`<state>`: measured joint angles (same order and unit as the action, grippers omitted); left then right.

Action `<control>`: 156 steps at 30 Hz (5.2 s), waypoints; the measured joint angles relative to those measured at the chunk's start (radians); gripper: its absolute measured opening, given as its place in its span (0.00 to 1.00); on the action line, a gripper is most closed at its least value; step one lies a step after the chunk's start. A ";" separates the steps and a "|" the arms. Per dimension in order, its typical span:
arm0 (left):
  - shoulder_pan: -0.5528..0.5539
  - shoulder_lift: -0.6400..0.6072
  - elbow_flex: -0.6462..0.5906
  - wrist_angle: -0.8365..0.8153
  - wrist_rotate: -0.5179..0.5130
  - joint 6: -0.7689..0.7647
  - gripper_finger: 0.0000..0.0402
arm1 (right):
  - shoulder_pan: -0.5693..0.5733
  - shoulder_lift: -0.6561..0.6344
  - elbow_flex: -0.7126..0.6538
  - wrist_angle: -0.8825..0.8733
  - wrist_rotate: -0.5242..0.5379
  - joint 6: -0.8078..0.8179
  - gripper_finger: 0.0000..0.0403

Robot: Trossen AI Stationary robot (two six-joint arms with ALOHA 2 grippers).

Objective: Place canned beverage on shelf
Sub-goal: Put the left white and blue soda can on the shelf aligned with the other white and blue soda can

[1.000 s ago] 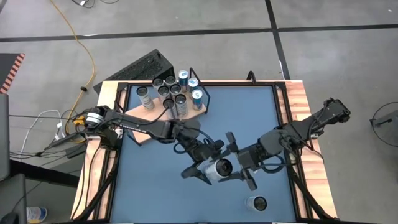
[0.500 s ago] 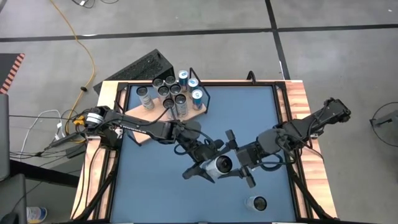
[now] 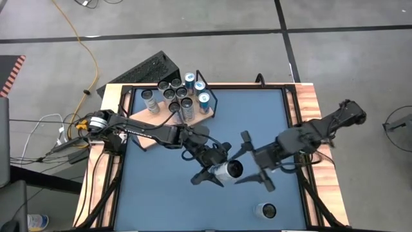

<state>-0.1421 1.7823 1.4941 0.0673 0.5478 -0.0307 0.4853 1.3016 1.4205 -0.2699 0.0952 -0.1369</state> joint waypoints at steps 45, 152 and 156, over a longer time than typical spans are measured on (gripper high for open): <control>-0.004 -0.025 0.000 -0.302 -1.436 0.074 0.60 | 0.047 -0.007 0.000 -0.500 0.958 0.374 0.78; 0.102 -0.112 -0.007 -0.324 0.072 0.073 0.71 | -0.064 -0.014 -0.001 -0.303 0.317 -0.015 0.54; 0.096 -0.112 -0.007 -0.326 0.071 0.088 0.71 | -0.063 -0.014 -0.001 -0.289 0.300 -0.028 0.55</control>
<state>-0.0463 1.6707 1.4868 -0.2585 0.6193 0.0569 0.4221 1.2873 1.4197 -0.5590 0.3952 -0.1648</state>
